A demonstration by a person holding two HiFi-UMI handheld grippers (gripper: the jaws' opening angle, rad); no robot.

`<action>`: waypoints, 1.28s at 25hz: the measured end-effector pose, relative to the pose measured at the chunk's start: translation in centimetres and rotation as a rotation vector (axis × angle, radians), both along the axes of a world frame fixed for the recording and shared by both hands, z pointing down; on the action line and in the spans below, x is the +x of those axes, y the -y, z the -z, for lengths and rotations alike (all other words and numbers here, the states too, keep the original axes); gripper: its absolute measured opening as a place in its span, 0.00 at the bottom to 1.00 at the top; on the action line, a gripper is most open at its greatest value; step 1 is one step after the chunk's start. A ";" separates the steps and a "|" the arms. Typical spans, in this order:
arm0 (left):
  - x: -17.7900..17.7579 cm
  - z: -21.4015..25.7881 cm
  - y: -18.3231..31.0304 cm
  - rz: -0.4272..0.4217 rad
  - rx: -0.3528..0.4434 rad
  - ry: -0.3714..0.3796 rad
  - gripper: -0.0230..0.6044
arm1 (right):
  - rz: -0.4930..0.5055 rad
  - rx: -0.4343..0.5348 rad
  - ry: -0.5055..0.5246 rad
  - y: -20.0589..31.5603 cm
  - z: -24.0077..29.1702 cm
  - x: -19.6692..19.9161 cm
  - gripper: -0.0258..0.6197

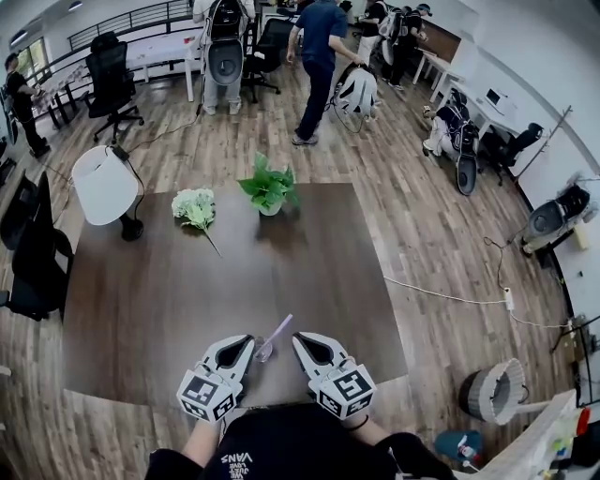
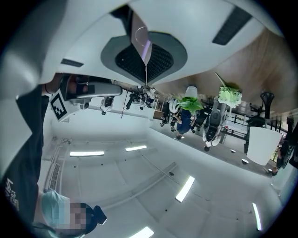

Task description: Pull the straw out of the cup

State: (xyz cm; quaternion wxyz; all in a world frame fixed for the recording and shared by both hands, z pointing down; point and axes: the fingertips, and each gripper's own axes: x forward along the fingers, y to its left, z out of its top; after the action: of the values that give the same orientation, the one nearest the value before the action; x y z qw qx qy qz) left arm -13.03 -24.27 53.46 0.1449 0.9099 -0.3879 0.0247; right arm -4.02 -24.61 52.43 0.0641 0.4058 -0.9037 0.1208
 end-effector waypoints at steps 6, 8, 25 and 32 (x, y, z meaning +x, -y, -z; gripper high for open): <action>0.3 -0.1 0.7 0.009 -0.004 0.009 0.07 | 0.008 -0.007 0.004 0.5 -0.2 0.4 0.07; 0.5 0.0 0.8 0.009 -0.004 0.011 0.07 | 0.009 -0.010 0.005 0.6 -0.2 0.6 0.07; 2.5 -1.7 1.1 -0.068 -0.037 0.099 0.07 | 0.022 -0.027 0.013 1.7 -0.9 1.0 0.07; 4.4 -4.0 0.2 -0.172 -0.108 0.209 0.29 | 0.023 -0.029 0.014 1.7 -1.0 1.3 0.07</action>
State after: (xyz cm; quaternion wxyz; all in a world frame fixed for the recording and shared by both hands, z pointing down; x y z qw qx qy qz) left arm -8.65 -24.47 57.48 0.1497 0.9231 -0.3198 0.1524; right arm -2.75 -26.27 53.41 0.0649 0.3934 -0.9069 0.1361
